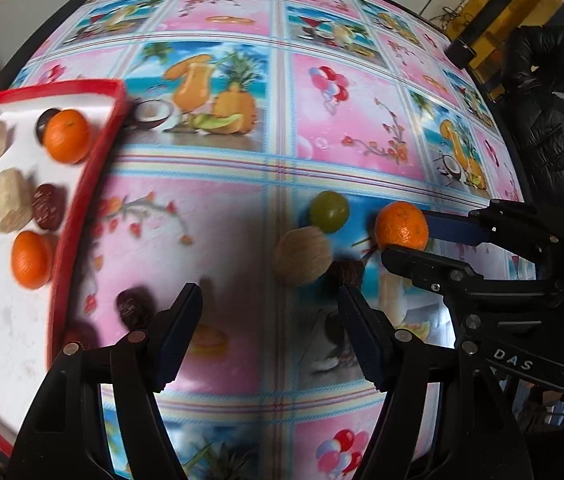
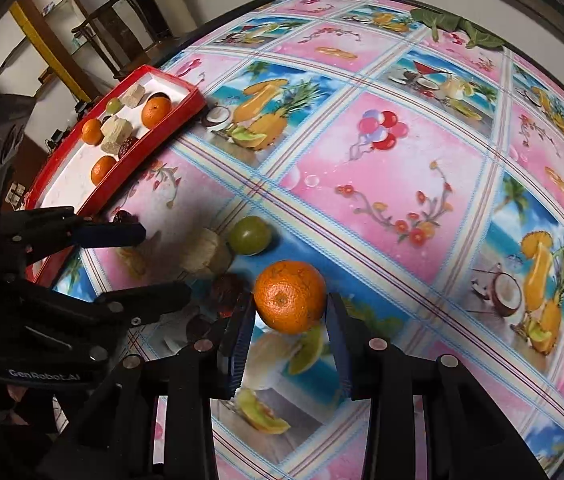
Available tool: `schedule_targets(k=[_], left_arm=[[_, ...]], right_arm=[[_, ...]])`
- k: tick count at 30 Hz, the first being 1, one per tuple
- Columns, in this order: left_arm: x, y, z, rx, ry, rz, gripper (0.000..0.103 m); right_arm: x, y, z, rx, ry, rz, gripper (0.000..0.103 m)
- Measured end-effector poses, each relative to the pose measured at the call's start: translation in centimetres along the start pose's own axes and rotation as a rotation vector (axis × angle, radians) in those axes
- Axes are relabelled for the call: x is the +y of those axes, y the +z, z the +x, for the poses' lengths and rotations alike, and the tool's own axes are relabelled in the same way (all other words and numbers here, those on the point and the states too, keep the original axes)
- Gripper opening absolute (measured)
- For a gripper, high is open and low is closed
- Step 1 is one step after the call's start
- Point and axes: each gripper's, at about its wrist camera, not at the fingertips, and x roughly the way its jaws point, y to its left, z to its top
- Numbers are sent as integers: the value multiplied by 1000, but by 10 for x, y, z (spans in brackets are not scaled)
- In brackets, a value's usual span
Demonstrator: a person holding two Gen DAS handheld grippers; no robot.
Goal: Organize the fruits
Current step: 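Grasp a round tan cake with the left tool while the right tool grasps an orange, then carry the tan cake and the orange over the red-rimmed tray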
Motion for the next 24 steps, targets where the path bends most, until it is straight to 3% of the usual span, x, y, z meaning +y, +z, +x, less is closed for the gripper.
schedule_targets(k=[5, 9, 13, 24], left_arm=[[-11, 11, 10, -11, 26, 56, 55], [-11, 19, 12, -17, 7, 59, 28], [-9, 12, 9, -17, 9, 67, 28], [23, -27, -15, 32, 51, -31, 28]], right_arm=[[-5, -1, -1, 3, 11, 22, 37], [-5, -1, -2, -3, 14, 29, 37], [-3, -1, -4, -10, 20, 35, 37], [24, 6, 0, -17, 61, -9, 37]])
